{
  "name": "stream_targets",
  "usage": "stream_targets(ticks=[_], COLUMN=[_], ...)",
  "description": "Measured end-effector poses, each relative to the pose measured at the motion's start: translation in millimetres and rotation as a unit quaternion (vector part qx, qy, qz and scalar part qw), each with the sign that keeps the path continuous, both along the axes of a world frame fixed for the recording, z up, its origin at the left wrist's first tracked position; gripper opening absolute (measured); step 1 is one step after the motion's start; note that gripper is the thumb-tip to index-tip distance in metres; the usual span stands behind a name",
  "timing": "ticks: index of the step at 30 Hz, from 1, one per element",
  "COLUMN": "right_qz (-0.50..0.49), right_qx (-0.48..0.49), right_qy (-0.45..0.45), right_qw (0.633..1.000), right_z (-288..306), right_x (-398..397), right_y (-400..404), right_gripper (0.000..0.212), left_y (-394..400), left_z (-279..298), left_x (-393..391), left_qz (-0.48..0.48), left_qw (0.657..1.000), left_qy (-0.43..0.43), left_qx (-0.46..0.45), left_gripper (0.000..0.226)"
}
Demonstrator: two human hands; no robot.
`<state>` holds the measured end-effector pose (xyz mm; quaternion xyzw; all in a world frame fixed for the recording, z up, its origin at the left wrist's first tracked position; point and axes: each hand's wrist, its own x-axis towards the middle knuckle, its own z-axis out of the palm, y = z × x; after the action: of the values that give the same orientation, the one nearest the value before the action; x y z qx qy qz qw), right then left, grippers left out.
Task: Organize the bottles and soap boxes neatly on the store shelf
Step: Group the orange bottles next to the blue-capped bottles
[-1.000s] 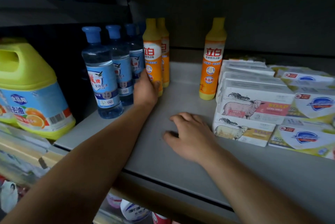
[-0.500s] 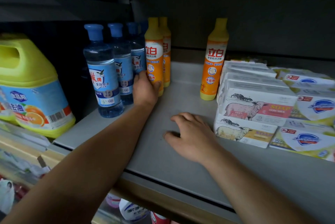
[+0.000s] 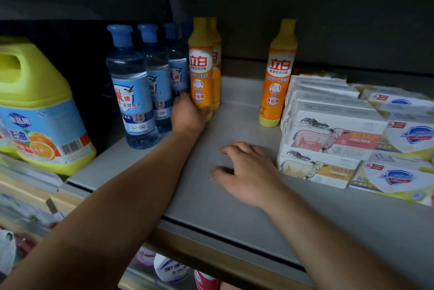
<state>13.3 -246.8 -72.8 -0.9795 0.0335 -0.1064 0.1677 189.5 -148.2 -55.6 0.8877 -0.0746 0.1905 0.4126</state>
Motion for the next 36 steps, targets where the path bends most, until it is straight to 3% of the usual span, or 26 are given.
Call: stream_targets(ticks=[11, 16, 21, 24, 26, 28, 36], right_qz=[0.0, -0.002, 0.012, 0.016, 0.015, 0.017, 0.014], right_qx=[0.007, -0.011, -0.006, 0.004, 0.006, 0.005, 0.0], right_qy=[0.004, 0.012, 0.008, 0.007, 0.007, 0.011, -0.005], right_qw=[1.0, 1.0, 1.0, 1.0, 1.0, 1.0, 1.0], right_z=[1, 2, 1, -1, -2, -3, -4], right_x=[-2, -1, -2, -2, -2, -1, 0], right_y=[0, 0, -1, -2, -3, -3, -4], right_gripper=[0.054, 0.053, 0.056, 0.058, 0.059, 0.061, 0.062], left_y=[-1, -15, -61, -95, -114, -125, -108], left_z=[7, 38, 77, 83, 78, 70, 57], left_x=[-25, -40, -37, -29, -24, -23, -22], left_qz=[-0.008, -0.129, -0.236, -0.261, -0.289, -0.31, -0.301], left_qw=[0.999, 0.989, 0.969, 0.959, 0.947, 0.941, 0.95], left_qy=[0.012, 0.005, 0.001, 0.077, 0.108, 0.107, 0.08], left_qx=[-0.039, -0.074, -0.073, -0.084, -0.092, -0.078, -0.024], left_gripper=[0.06, 0.041, 0.055, 0.065, 0.057, 0.049, 0.06])
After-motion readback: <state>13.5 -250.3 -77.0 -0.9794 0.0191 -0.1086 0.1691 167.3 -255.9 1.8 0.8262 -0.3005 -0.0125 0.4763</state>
